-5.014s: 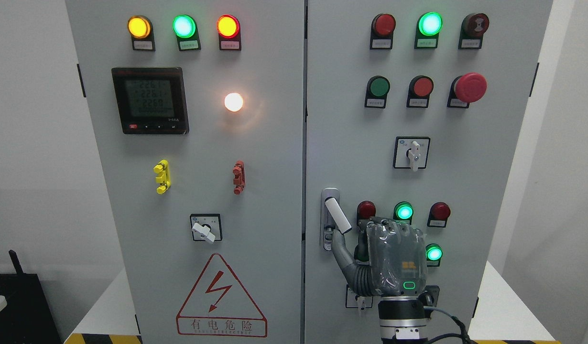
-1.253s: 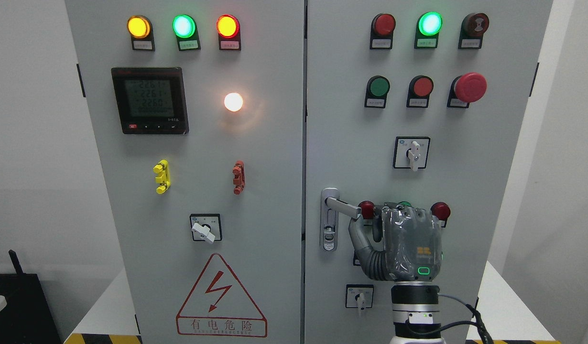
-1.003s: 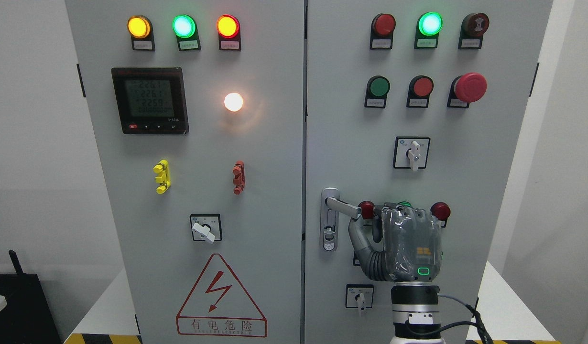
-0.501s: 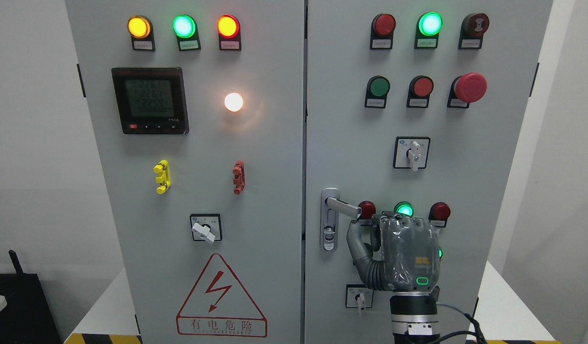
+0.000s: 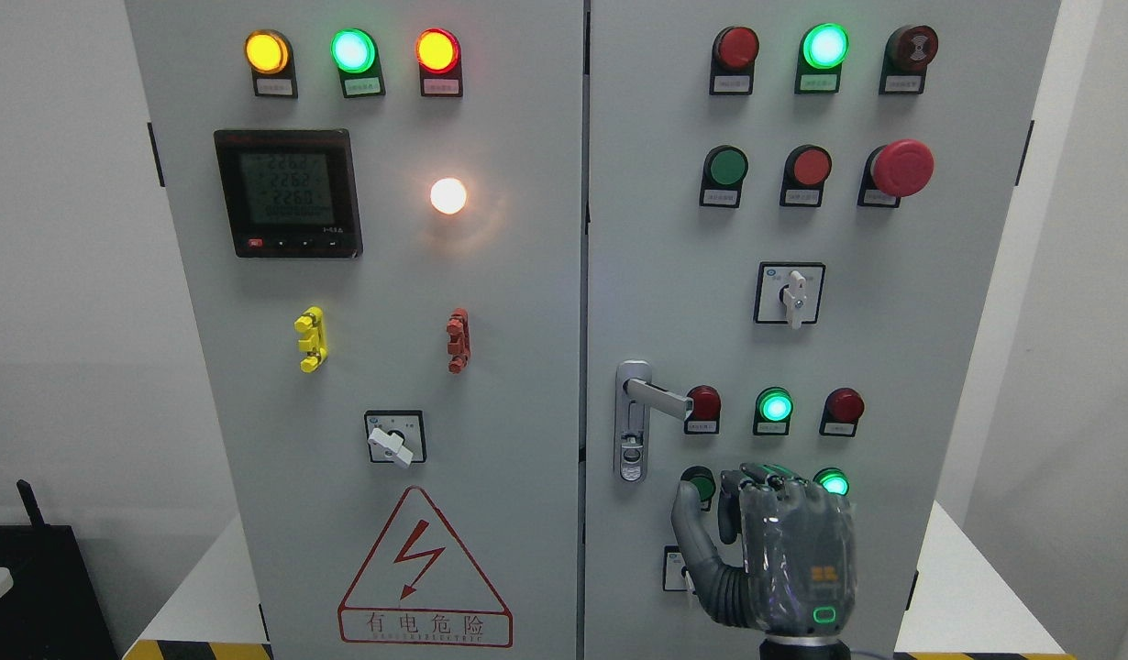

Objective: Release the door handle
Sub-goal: 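Open the right hand and lower it away from the handle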

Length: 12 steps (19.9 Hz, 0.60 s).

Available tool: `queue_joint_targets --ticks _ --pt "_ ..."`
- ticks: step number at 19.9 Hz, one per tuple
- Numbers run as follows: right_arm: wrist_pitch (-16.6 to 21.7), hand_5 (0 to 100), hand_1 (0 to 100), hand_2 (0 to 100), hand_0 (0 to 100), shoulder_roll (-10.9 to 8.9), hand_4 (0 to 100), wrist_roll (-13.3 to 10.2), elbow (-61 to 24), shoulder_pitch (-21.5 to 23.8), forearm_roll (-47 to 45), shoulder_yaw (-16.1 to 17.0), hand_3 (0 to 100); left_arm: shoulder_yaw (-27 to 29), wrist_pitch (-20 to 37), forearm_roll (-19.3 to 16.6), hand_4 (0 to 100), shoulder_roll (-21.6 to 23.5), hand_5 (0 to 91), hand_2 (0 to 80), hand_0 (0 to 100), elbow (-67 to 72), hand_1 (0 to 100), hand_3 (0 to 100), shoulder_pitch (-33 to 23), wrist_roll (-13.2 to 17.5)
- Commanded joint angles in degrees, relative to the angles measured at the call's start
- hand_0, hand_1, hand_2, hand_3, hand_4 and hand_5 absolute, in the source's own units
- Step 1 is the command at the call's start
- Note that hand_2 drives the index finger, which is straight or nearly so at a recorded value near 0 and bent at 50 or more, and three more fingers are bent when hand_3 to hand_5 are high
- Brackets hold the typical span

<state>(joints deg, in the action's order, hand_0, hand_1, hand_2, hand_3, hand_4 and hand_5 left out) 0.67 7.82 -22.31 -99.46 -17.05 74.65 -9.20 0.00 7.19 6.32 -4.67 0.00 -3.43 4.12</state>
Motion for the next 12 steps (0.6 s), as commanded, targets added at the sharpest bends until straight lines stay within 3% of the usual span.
queue_joint_targets --ticks 1,2,4,7,8,11,12 --pt "1.53 78 33 54 59 0.18 76 -0.45 -7.5 6.93 -0.03 2.52 89 -0.7 0.02 0.0 0 0.01 0.0 0.0 12 -0.88 39 0 0.0 -0.17" --pt "1.62 75 33 51 58 0.09 71 -0.45 -8.12 7.11 -0.03 2.52 86 -0.7 0.02 0.0 0 0.01 0.0 0.0 12 -0.88 39 0 0.0 -0.17" --pt "1.7 53 30 33 59 0.0 52 -0.36 -9.08 7.47 -0.03 2.7 57 -0.7 0.02 0.0 0 0.01 0.0 0.0 12 -0.88 39 0 0.0 -0.26" --pt "2.49 25 26 14 57 -0.09 26 -0.36 -10.84 7.47 -0.03 3.75 27 -0.7 0.02 -0.08 0 0.01 0.0 0.0 12 -0.88 39 0 0.0 -0.17" --pt "3.54 24 25 12 56 -0.17 23 -0.36 -11.28 7.47 -0.03 4.01 25 -0.7 0.02 0.0 0 0.01 0.0 0.0 12 -0.88 39 0 0.0 -0.17" --pt "5.66 0 14 0 56 0.0 4 0.34 -11.29 6.68 -0.03 4.89 7 -0.7 0.02 -0.08 0 0.01 0.0 0.0 12 -0.88 39 0 0.0 -0.17" --pt "5.75 0 11 0 53 -0.08 0 0.51 -11.29 6.5 -0.11 4.89 2 -0.7 0.02 0.0 0 0.01 0.0 0.0 12 -0.88 39 0 0.0 -0.17"
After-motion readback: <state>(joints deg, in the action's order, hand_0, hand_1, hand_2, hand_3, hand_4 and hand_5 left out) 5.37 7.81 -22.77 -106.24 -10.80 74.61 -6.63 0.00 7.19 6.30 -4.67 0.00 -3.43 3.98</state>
